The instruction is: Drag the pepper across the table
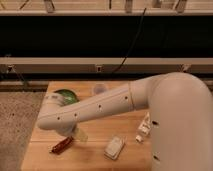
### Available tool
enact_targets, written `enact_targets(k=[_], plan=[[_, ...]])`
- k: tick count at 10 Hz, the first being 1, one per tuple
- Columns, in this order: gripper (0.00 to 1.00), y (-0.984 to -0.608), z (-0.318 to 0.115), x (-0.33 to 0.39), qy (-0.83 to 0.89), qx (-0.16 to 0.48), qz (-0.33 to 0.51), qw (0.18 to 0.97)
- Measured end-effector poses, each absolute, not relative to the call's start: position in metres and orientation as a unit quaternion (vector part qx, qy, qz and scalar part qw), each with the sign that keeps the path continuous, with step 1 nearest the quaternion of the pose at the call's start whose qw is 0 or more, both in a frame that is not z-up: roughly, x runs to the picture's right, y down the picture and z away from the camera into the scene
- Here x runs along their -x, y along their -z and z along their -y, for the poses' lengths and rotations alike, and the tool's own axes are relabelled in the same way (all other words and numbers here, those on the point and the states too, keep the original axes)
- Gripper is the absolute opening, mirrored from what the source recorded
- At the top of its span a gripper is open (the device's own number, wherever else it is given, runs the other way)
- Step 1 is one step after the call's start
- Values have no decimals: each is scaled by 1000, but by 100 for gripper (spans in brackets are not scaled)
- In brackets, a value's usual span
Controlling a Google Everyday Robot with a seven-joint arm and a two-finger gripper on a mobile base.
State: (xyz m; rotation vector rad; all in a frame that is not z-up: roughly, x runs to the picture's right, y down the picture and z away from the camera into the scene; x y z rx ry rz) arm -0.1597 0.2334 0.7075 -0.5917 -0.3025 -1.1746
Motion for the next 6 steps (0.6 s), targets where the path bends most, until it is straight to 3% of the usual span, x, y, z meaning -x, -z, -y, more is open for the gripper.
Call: enact_targets(k=[6], plan=[[80,-721,-256,168,564,285,143,762]])
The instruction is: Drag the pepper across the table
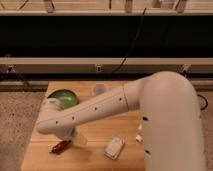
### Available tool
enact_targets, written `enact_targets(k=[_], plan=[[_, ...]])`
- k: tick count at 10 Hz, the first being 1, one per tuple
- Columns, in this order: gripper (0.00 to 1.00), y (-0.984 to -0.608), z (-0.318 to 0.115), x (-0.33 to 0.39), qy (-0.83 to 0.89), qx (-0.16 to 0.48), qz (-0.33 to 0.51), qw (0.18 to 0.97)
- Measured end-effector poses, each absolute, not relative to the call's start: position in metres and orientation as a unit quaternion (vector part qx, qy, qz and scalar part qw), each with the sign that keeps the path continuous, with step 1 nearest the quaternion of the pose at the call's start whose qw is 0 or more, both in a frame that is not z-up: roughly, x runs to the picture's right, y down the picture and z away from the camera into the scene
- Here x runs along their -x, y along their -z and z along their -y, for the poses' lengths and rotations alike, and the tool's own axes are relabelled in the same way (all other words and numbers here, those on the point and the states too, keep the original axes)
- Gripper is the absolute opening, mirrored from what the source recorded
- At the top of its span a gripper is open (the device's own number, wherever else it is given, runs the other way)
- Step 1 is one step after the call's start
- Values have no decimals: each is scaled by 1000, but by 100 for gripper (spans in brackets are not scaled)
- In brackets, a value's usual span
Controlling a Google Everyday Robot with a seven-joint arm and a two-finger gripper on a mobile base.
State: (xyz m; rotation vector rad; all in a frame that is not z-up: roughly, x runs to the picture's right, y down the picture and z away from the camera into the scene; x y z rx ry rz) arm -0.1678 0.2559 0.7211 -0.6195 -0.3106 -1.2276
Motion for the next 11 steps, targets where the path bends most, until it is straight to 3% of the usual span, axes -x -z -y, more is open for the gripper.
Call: enact_targets(k=[11], plan=[[80,-749,-292,179,589,317,145,729]])
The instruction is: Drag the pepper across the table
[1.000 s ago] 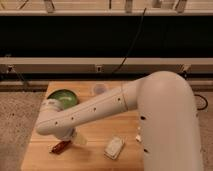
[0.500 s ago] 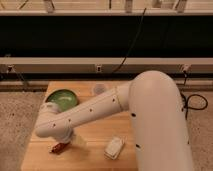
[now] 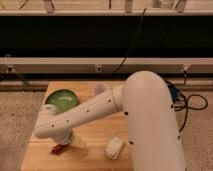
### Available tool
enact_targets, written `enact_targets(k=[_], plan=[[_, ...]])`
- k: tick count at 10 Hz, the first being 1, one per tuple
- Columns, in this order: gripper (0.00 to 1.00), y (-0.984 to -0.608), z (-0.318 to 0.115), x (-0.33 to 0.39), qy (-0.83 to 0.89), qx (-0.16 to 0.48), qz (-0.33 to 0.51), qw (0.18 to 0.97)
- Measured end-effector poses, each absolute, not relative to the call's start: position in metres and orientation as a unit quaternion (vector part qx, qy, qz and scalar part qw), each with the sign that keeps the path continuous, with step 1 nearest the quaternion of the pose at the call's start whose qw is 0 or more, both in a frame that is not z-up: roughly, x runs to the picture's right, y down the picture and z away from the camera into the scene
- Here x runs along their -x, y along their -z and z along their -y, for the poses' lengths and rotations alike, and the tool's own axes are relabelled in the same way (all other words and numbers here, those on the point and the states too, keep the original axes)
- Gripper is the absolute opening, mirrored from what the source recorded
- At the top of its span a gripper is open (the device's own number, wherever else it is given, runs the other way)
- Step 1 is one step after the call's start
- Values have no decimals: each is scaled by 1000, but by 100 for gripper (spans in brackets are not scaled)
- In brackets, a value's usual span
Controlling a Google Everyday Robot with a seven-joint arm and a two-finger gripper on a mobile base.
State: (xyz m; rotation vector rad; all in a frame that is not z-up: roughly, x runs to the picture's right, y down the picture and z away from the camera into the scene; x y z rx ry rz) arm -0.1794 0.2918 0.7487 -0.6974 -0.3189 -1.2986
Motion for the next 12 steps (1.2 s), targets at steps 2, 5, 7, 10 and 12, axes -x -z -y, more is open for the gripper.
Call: enact_targets(k=[2,5,7,10,12], plan=[[80,-754,-295,179,590,322,144,726],[80,-758,-301,183,593,327,144,721],[80,-759,-303,183,593,330,143,720],[80,-760,-306,180,595,332,144,718],[70,-761,-307,180,596,330,146,717]])
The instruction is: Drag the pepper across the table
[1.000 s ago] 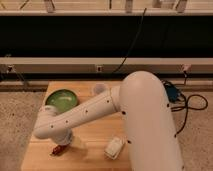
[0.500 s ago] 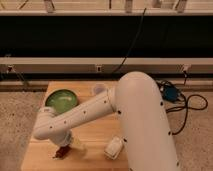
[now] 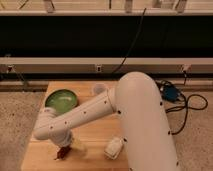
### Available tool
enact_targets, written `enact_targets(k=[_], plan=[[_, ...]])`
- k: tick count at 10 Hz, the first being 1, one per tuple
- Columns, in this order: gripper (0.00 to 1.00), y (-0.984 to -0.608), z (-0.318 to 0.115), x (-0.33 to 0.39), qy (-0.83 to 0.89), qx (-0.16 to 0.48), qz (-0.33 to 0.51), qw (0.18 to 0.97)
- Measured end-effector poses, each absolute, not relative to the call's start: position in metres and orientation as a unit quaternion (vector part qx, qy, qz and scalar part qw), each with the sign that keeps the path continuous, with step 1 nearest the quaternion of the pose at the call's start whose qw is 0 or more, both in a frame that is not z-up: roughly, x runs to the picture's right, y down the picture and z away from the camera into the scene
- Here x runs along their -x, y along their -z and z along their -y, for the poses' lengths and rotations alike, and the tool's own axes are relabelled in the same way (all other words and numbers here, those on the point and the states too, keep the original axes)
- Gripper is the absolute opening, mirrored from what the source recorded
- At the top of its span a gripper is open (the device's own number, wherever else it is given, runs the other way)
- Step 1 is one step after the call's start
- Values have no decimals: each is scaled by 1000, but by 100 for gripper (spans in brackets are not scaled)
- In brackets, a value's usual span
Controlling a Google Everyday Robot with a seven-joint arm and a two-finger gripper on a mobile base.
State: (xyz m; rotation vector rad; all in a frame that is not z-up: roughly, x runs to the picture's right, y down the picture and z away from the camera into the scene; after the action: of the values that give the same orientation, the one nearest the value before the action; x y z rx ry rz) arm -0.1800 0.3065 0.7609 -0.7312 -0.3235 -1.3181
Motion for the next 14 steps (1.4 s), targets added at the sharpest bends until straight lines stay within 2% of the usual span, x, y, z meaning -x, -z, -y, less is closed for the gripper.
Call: enact_targets(k=[5,7,12,14], plan=[[67,-761,-308,179,597,332,147,715],[47,-761,-307,180,597,332,148,715],[6,-763,-307,174,596,331,150,716],[4,-766,-303,169,594,331,148,718]])
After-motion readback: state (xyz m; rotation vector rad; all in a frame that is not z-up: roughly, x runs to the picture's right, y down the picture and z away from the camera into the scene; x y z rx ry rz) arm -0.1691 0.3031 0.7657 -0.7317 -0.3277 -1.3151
